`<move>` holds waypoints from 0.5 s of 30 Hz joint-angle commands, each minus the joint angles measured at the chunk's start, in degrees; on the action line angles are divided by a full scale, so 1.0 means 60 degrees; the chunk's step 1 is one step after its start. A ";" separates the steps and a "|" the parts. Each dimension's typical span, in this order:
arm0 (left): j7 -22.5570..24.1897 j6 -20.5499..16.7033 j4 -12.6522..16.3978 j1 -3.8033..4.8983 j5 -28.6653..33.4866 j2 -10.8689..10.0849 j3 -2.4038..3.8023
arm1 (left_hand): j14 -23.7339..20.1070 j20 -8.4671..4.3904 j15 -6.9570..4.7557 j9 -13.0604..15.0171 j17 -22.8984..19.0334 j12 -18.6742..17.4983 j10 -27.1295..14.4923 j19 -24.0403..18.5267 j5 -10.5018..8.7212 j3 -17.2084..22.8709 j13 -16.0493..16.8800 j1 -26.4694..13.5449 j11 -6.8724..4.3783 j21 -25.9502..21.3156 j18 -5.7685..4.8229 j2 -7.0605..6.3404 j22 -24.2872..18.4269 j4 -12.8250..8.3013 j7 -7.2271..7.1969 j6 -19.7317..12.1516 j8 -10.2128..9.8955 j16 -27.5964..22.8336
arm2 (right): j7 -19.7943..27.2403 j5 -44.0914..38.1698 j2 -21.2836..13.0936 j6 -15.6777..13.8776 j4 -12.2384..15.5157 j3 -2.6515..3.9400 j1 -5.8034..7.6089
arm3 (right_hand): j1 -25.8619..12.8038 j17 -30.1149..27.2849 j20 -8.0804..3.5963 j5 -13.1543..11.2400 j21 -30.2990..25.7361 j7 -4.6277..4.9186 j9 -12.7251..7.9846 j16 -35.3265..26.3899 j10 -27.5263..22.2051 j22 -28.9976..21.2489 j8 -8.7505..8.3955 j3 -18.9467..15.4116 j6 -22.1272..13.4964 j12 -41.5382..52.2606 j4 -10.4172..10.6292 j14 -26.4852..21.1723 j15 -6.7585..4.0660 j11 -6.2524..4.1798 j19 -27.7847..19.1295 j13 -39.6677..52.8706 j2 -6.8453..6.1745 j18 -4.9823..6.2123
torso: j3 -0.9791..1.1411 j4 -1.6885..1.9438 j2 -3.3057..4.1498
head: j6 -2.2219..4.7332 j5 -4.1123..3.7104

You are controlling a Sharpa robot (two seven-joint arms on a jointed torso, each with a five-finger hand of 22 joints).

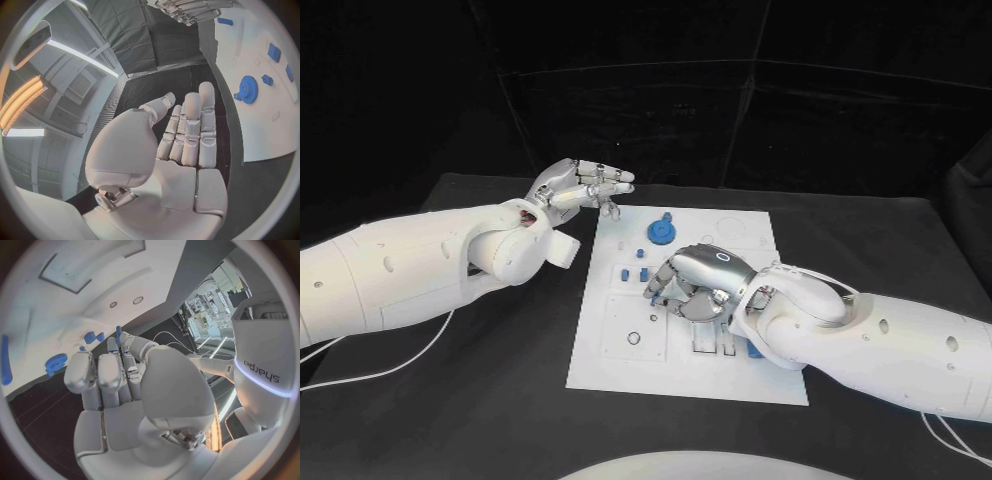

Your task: Assemble the parts on the task board

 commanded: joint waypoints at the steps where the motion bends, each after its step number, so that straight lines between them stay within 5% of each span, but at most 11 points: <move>1: 0.0012 0.0021 -0.0002 0.0016 0.0024 0.0022 0.0008 | -0.0044 0.0013 0.0007 -0.0012 -0.0010 0.0032 -0.0063 0.0018 0.0033 -0.0050 -0.0010 -0.0008 0.0003 -0.0046 0.0056 0.0105 -0.0014 -0.0006 -0.0015 -0.0062 0.0038 -0.0040 | -0.0236 -0.0662 0.0122 0.0659 -0.0125 -0.0015 -0.0022 | -0.0073 0.0019 0.0006 0.0058 0.0068 0.0009 -0.0010 0.0041 -0.0025 0.0025 -0.0052 0.0006 -0.0052 -0.0048 0.0008 0.0197 0.0045 -0.0021 0.0052 0.0004 0.0021 -0.0168 | 0.0003 -0.0002 -0.0002 | -0.0054 0.0047; 15: -0.0012 0.0021 -0.0019 0.0016 0.0024 0.0046 0.0008 | -0.0053 0.0014 0.0009 -0.0011 -0.0020 0.0041 -0.0070 0.0015 0.0032 -0.0055 -0.0011 -0.0007 0.0004 -0.0056 0.0055 0.0103 -0.0023 -0.0008 -0.0013 -0.0068 0.0045 -0.0046 | -0.0603 -0.1143 0.0264 0.1049 -0.0225 -0.0056 -0.0113 | -0.0111 0.0037 0.0014 0.0067 0.0091 0.0015 -0.0012 0.0066 -0.0040 0.0055 -0.0054 -0.0022 -0.0068 -0.0061 0.0010 0.0200 0.0053 -0.0015 0.0069 0.0004 0.0016 -0.0174 | 0.0005 -0.0007 -0.0005 | -0.0219 0.0159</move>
